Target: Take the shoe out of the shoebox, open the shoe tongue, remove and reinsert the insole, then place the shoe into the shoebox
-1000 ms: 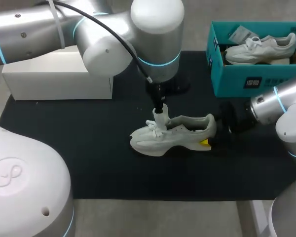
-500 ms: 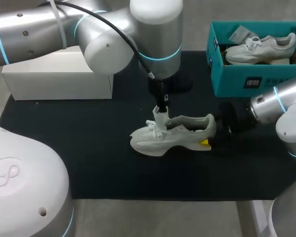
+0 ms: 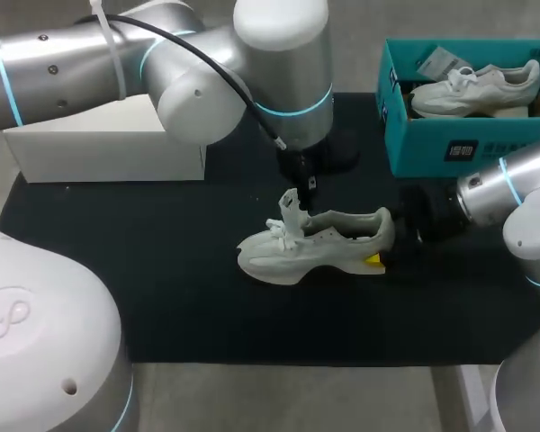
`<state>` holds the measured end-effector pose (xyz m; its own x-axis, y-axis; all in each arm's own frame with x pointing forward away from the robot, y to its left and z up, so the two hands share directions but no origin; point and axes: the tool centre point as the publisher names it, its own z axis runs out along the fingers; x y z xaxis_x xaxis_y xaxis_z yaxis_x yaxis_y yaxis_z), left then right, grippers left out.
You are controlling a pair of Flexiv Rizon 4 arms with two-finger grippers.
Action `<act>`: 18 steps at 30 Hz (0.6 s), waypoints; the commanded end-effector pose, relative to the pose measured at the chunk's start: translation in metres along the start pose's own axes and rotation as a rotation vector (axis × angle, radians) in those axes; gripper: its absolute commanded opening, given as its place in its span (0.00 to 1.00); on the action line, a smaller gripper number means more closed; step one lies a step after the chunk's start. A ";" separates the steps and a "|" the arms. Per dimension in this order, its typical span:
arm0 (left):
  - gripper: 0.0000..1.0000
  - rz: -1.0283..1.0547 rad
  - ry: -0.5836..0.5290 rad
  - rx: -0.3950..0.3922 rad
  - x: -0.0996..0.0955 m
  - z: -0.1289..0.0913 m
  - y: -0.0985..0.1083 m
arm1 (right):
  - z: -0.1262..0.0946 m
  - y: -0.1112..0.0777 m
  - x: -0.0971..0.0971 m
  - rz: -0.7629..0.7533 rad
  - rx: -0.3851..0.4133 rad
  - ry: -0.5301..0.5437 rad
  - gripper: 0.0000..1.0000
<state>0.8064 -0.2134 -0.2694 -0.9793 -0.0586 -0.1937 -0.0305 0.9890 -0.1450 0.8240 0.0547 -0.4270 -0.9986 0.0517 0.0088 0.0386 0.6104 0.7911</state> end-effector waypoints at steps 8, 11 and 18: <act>0.00 -0.002 0.060 -0.020 0.005 0.042 -0.026 | 0.004 -0.002 0.000 0.000 0.002 -0.001 0.00; 0.00 0.002 0.103 0.012 0.007 0.038 -0.028 | 0.004 -0.002 0.000 0.000 0.002 -0.001 0.00; 0.00 0.002 0.103 0.012 0.007 0.038 -0.028 | 0.004 -0.002 0.000 0.000 0.002 -0.001 0.00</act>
<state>0.8084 -0.2468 -0.3033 -0.9947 -0.0429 -0.0932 -0.0278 0.9872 -0.1571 0.8240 0.0547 -0.4269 -0.9986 0.0516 0.0088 0.0385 0.6104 0.7911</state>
